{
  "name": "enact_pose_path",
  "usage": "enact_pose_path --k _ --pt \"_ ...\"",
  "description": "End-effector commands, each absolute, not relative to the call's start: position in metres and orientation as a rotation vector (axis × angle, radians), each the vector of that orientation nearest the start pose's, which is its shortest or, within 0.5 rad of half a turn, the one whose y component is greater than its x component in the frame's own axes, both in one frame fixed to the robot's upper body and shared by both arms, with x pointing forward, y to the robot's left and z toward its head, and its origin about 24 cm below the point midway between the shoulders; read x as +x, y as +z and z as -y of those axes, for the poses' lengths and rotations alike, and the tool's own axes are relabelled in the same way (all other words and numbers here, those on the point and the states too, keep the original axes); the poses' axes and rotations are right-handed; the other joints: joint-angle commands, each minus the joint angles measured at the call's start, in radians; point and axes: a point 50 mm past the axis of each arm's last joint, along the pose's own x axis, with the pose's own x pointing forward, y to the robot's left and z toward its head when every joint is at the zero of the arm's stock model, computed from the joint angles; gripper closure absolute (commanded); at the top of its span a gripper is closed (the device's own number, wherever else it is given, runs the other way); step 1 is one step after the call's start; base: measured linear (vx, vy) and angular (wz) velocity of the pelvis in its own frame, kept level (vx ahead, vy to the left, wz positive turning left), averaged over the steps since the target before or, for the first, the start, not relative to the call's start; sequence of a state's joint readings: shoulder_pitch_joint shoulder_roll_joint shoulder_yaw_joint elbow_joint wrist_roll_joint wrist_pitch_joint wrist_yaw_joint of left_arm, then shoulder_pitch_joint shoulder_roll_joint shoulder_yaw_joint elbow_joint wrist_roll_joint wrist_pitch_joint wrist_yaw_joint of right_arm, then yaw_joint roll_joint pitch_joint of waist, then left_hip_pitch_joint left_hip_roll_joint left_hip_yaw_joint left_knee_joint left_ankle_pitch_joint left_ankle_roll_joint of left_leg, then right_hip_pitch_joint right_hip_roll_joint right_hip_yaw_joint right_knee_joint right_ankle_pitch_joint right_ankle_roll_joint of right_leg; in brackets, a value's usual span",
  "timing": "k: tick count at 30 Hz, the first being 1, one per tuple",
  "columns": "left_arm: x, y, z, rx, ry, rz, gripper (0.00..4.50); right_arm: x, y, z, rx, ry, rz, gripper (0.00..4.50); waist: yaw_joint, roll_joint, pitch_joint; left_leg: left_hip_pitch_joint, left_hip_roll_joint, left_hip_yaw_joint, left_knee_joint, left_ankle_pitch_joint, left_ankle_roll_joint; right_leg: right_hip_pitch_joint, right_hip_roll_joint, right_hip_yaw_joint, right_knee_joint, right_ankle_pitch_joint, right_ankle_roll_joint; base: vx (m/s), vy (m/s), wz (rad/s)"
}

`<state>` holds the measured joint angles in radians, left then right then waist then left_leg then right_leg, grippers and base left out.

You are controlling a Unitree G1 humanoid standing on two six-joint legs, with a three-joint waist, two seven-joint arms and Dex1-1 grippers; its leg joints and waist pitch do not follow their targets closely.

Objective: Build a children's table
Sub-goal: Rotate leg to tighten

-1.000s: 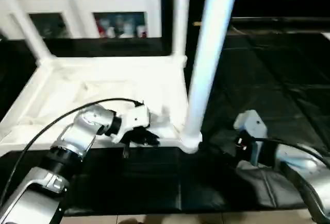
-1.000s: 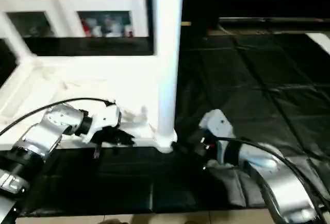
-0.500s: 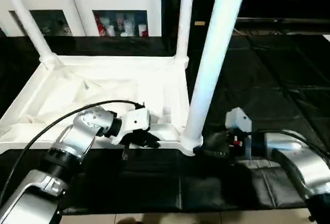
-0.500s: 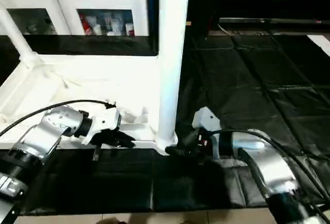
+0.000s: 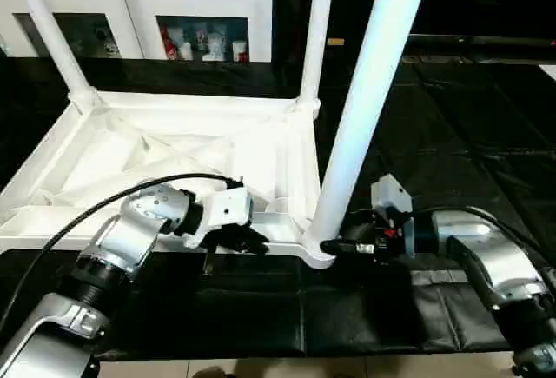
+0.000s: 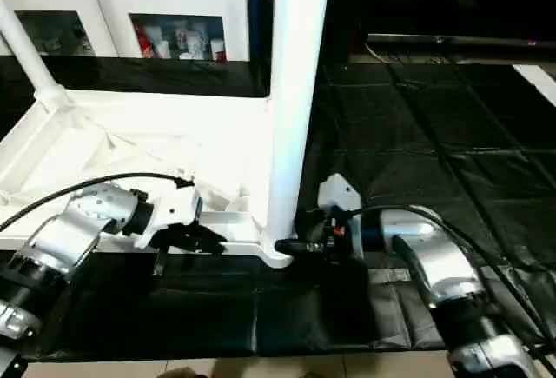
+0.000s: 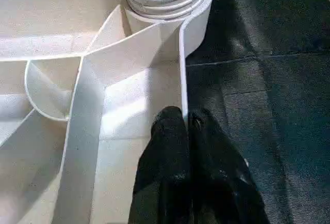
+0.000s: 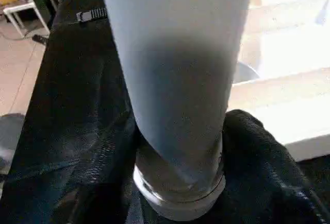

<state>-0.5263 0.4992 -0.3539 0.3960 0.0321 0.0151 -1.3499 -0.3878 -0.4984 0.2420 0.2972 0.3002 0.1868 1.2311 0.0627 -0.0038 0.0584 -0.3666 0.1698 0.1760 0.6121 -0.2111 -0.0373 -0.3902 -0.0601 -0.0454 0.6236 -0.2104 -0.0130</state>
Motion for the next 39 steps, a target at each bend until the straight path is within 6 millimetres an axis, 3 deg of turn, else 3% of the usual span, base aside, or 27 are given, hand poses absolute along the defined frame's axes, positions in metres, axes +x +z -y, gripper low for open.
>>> enact_pose_path --k 1,4,11,17,19,20,21,23,27,29,30,31,32,34,36,39 --pt "0.289 0.063 -0.138 0.62 -1.585 -0.413 4.5 0.284 0.062 0.154 -0.149 1.38 -0.32 2.2 0.002 -0.014 -0.069 0.008 0.065 -0.015 -0.066 -0.036 0.102 0.049 -0.09 0.047 -0.054 -0.029 -0.292 0.0 0.0 0.0" --pt "0.288 0.062 -0.138 0.626 -1.585 -0.416 4.5 0.285 0.061 0.153 -0.143 1.392 -0.323 2.35 0.001 -0.016 -0.068 0.008 0.065 -0.015 -0.067 -0.056 0.086 0.049 -0.09 0.048 -0.056 -0.053 -0.287 0.0 0.0 0.0" --pt "0.292 0.058 -0.138 0.637 -1.546 -0.439 4.5 0.282 0.059 0.153 -0.114 1.412 -0.335 2.44 0.001 -0.013 -0.07 0.008 0.064 -0.015 -0.065 -0.041 0.09 0.05 -0.088 0.048 -0.053 -0.02 -0.29 0.0 0.0 0.0" --pt "0.308 0.06 -0.134 0.578 -1.392 -0.442 4.5 0.284 0.052 0.15 -0.08 1.332 -0.358 2.44 0.005 -0.013 -0.065 0.014 0.064 -0.014 -0.068 -0.095 0.068 0.046 -0.088 0.049 -0.065 -0.098 -0.286 0.0 0.0 0.0" --pt "0.32 0.068 -0.125 0.484 -1.281 -0.416 4.5 0.296 0.046 0.144 -0.104 1.175 -0.363 2.45 0.001 -0.008 -0.059 0.017 0.061 -0.015 -0.073 -0.143 0.033 0.039 -0.089 0.049 -0.074 -0.194 -0.273 0.0 0.0 0.0" --pt "0.324 0.07 -0.123 0.463 -1.248 -0.409 4.5 0.301 0.045 0.141 -0.097 1.123 -0.366 2.46 -0.002 -0.011 -0.057 0.015 0.057 -0.02 -0.075 -0.171 0.012 0.046 -0.092 0.046 -0.084 -0.28 -0.243 -0.057 0.0 -0.02" --pt "0.328 0.073 -0.121 0.439 -1.207 -0.401 4.5 0.306 0.044 0.138 -0.087 1.061 -0.371 2.47 -0.004 -0.012 -0.058 0.016 0.057 -0.02 -0.076 -0.178 0.005 0.044 -0.093 0.047 -0.087 -0.308 -0.231 -0.057 0.0 -0.02" --pt "0.335 0.08 -0.115 0.373 -1.131 -0.384 4.5 0.317 0.045 0.129 -0.063 0.957 -0.357 2.48 -0.017 -0.013 -0.057 0.008 0.056 -0.025 -0.079 -0.187 -0.011 0.048 -0.093 0.045 -0.089 -0.36 -0.203 -0.028 0.002 -0.03" --pt "0.347 0.09 -0.106 0.332 -1.006 -0.359 4.5 0.335 0.048 0.109 -0.027 0.804 -0.341 2.48 -0.034 -0.013 -0.067 0.002 0.051 -0.025 -0.073 -0.14 -0.006 0.047 -0.091 0.044 -0.085 -0.287 -0.213 0.0 0.0 0.0" --pt "0.351 0.099 -0.098 0.305 -0.949 -0.342 4.5 0.346 0.048 0.095 -0.009 0.685 -0.351 2.48 -0.031 -0.015 -0.078 -0.004 0.049 -0.021 -0.065 -0.054 0.013 0.05 -0.088 0.048 -0.07 -0.145 -0.232 0.0 0.0 0.0" --pt "0.352 0.1 -0.097 0.299 -0.941 -0.341 4.5 0.348 0.048 0.093 -0.007 0.666 -0.353 2.48 -0.034 -0.013 -0.077 -0.009 0.048 -0.02 -0.064 -0.016 0.033 0.048 -0.083 0.046 -0.062 -0.057 -0.254 0.0 0.0 0.0" --pt "0.353 0.104 -0.093 0.289 -0.924 -0.329 4.5 0.352 0.049 0.088 -0.014 0.621 -0.353 2.49 -0.031 -0.018 -0.078 -0.006 0.049 -0.017 -0.063 -0.007 0.048 0.047 -0.084 0.045 -0.057 -0.014 -0.272 0.0 0.0 0.0" --pt "0.354 0.106 -0.09 0.285 -0.916 -0.321 4.5 0.353 0.049 0.085 -0.021 0.6 -0.352 2.49 -0.03 -0.016 -0.081 -0.005 0.048 -0.017 -0.061 0.003 0.054 0.047 -0.083 0.044 -0.054 0.008 -0.278 0.0 0.0 0.0" --pt "0.356 0.107 -0.088 0.307 -0.893 -0.306 4.5 0.357 0.05 0.081 -0.008 0.558 -0.35 2.49 -0.022 -0.015 -0.09 -0.009 0.048 -0.016 -0.054 0.081 0.099 0.051 -0.081 0.044 -0.037 0.151 -0.296 0.0 0.0 0.0" --pt "0.358 0.104 -0.091 0.347 -0.867 -0.304 4.5 0.359 0.051 0.081 0.016 0.507 -0.351 2.49 -0.018 -0.011 -0.089 -0.008 0.05 -0.014 -0.05 0.117 0.136 0.045 -0.079 0.042 -0.033 0.225 -0.311 0.0 0.0 0.0" --pt "0.358 0.101 -0.092 0.37 -0.863 -0.303 4.5 0.36 0.051 0.085 0.035 0.477 -0.35 2.49 -0.012 -0.011 -0.085 -0.004 0.055 -0.013 -0.053 0.077 0.141 0.044 -0.083 0.04 -0.039 0.173 -0.315 0.0 0.0 0.0"
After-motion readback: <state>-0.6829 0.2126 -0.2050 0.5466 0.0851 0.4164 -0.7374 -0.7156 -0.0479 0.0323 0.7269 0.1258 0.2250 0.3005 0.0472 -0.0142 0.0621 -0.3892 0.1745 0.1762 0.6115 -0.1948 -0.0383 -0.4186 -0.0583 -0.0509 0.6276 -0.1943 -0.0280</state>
